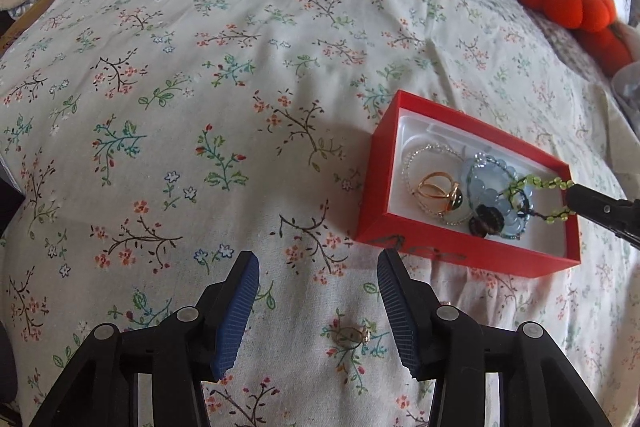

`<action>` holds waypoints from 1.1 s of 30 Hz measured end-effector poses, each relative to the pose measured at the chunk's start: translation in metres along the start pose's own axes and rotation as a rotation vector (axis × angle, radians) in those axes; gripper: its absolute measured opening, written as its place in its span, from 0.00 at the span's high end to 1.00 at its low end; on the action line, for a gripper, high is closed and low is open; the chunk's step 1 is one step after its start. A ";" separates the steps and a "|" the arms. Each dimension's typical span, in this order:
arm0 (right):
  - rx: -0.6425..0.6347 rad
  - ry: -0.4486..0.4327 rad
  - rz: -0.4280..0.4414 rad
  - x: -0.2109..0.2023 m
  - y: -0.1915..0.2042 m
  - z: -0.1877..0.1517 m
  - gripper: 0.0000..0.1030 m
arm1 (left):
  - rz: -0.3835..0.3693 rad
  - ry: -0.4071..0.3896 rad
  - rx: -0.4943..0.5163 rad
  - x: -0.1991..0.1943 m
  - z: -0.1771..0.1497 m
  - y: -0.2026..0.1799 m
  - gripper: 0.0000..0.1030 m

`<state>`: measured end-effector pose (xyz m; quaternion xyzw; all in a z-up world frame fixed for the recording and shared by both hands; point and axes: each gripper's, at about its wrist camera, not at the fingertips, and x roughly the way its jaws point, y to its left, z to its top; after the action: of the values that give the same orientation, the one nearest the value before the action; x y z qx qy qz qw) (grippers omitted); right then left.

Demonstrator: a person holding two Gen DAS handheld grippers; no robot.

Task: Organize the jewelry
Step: 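Carry both green beaded pieces into the red box and open both tools, then grasp the small gold stud earring on the bedspread with the left tool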

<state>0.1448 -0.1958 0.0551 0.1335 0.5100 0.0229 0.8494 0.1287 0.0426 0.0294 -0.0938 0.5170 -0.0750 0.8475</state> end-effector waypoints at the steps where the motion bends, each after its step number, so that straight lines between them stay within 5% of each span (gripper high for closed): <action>1: 0.008 -0.004 -0.006 0.000 -0.003 0.000 0.90 | 0.000 0.001 0.000 0.000 0.000 0.000 0.49; 4: 0.038 0.015 -0.007 -0.002 -0.012 -0.002 0.87 | 0.000 0.011 0.005 0.000 -0.003 -0.001 0.49; 8: 0.015 0.030 0.004 -0.016 -0.013 -0.008 0.63 | 0.005 0.029 0.023 0.001 -0.007 -0.003 0.47; 12: -0.013 0.041 -0.005 -0.030 -0.014 -0.019 0.62 | 0.025 0.048 0.041 0.006 -0.015 -0.005 0.35; 22: -0.055 0.167 -0.128 -0.022 -0.024 -0.052 0.54 | 0.035 0.156 0.049 0.019 -0.037 -0.004 0.35; 33: -0.077 0.263 -0.193 -0.003 -0.025 -0.071 0.53 | -0.094 0.197 -0.109 0.032 -0.042 0.011 0.37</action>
<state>0.0786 -0.2057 0.0197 0.0472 0.6260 -0.0220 0.7781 0.1062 0.0423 -0.0190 -0.1560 0.5961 -0.0953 0.7818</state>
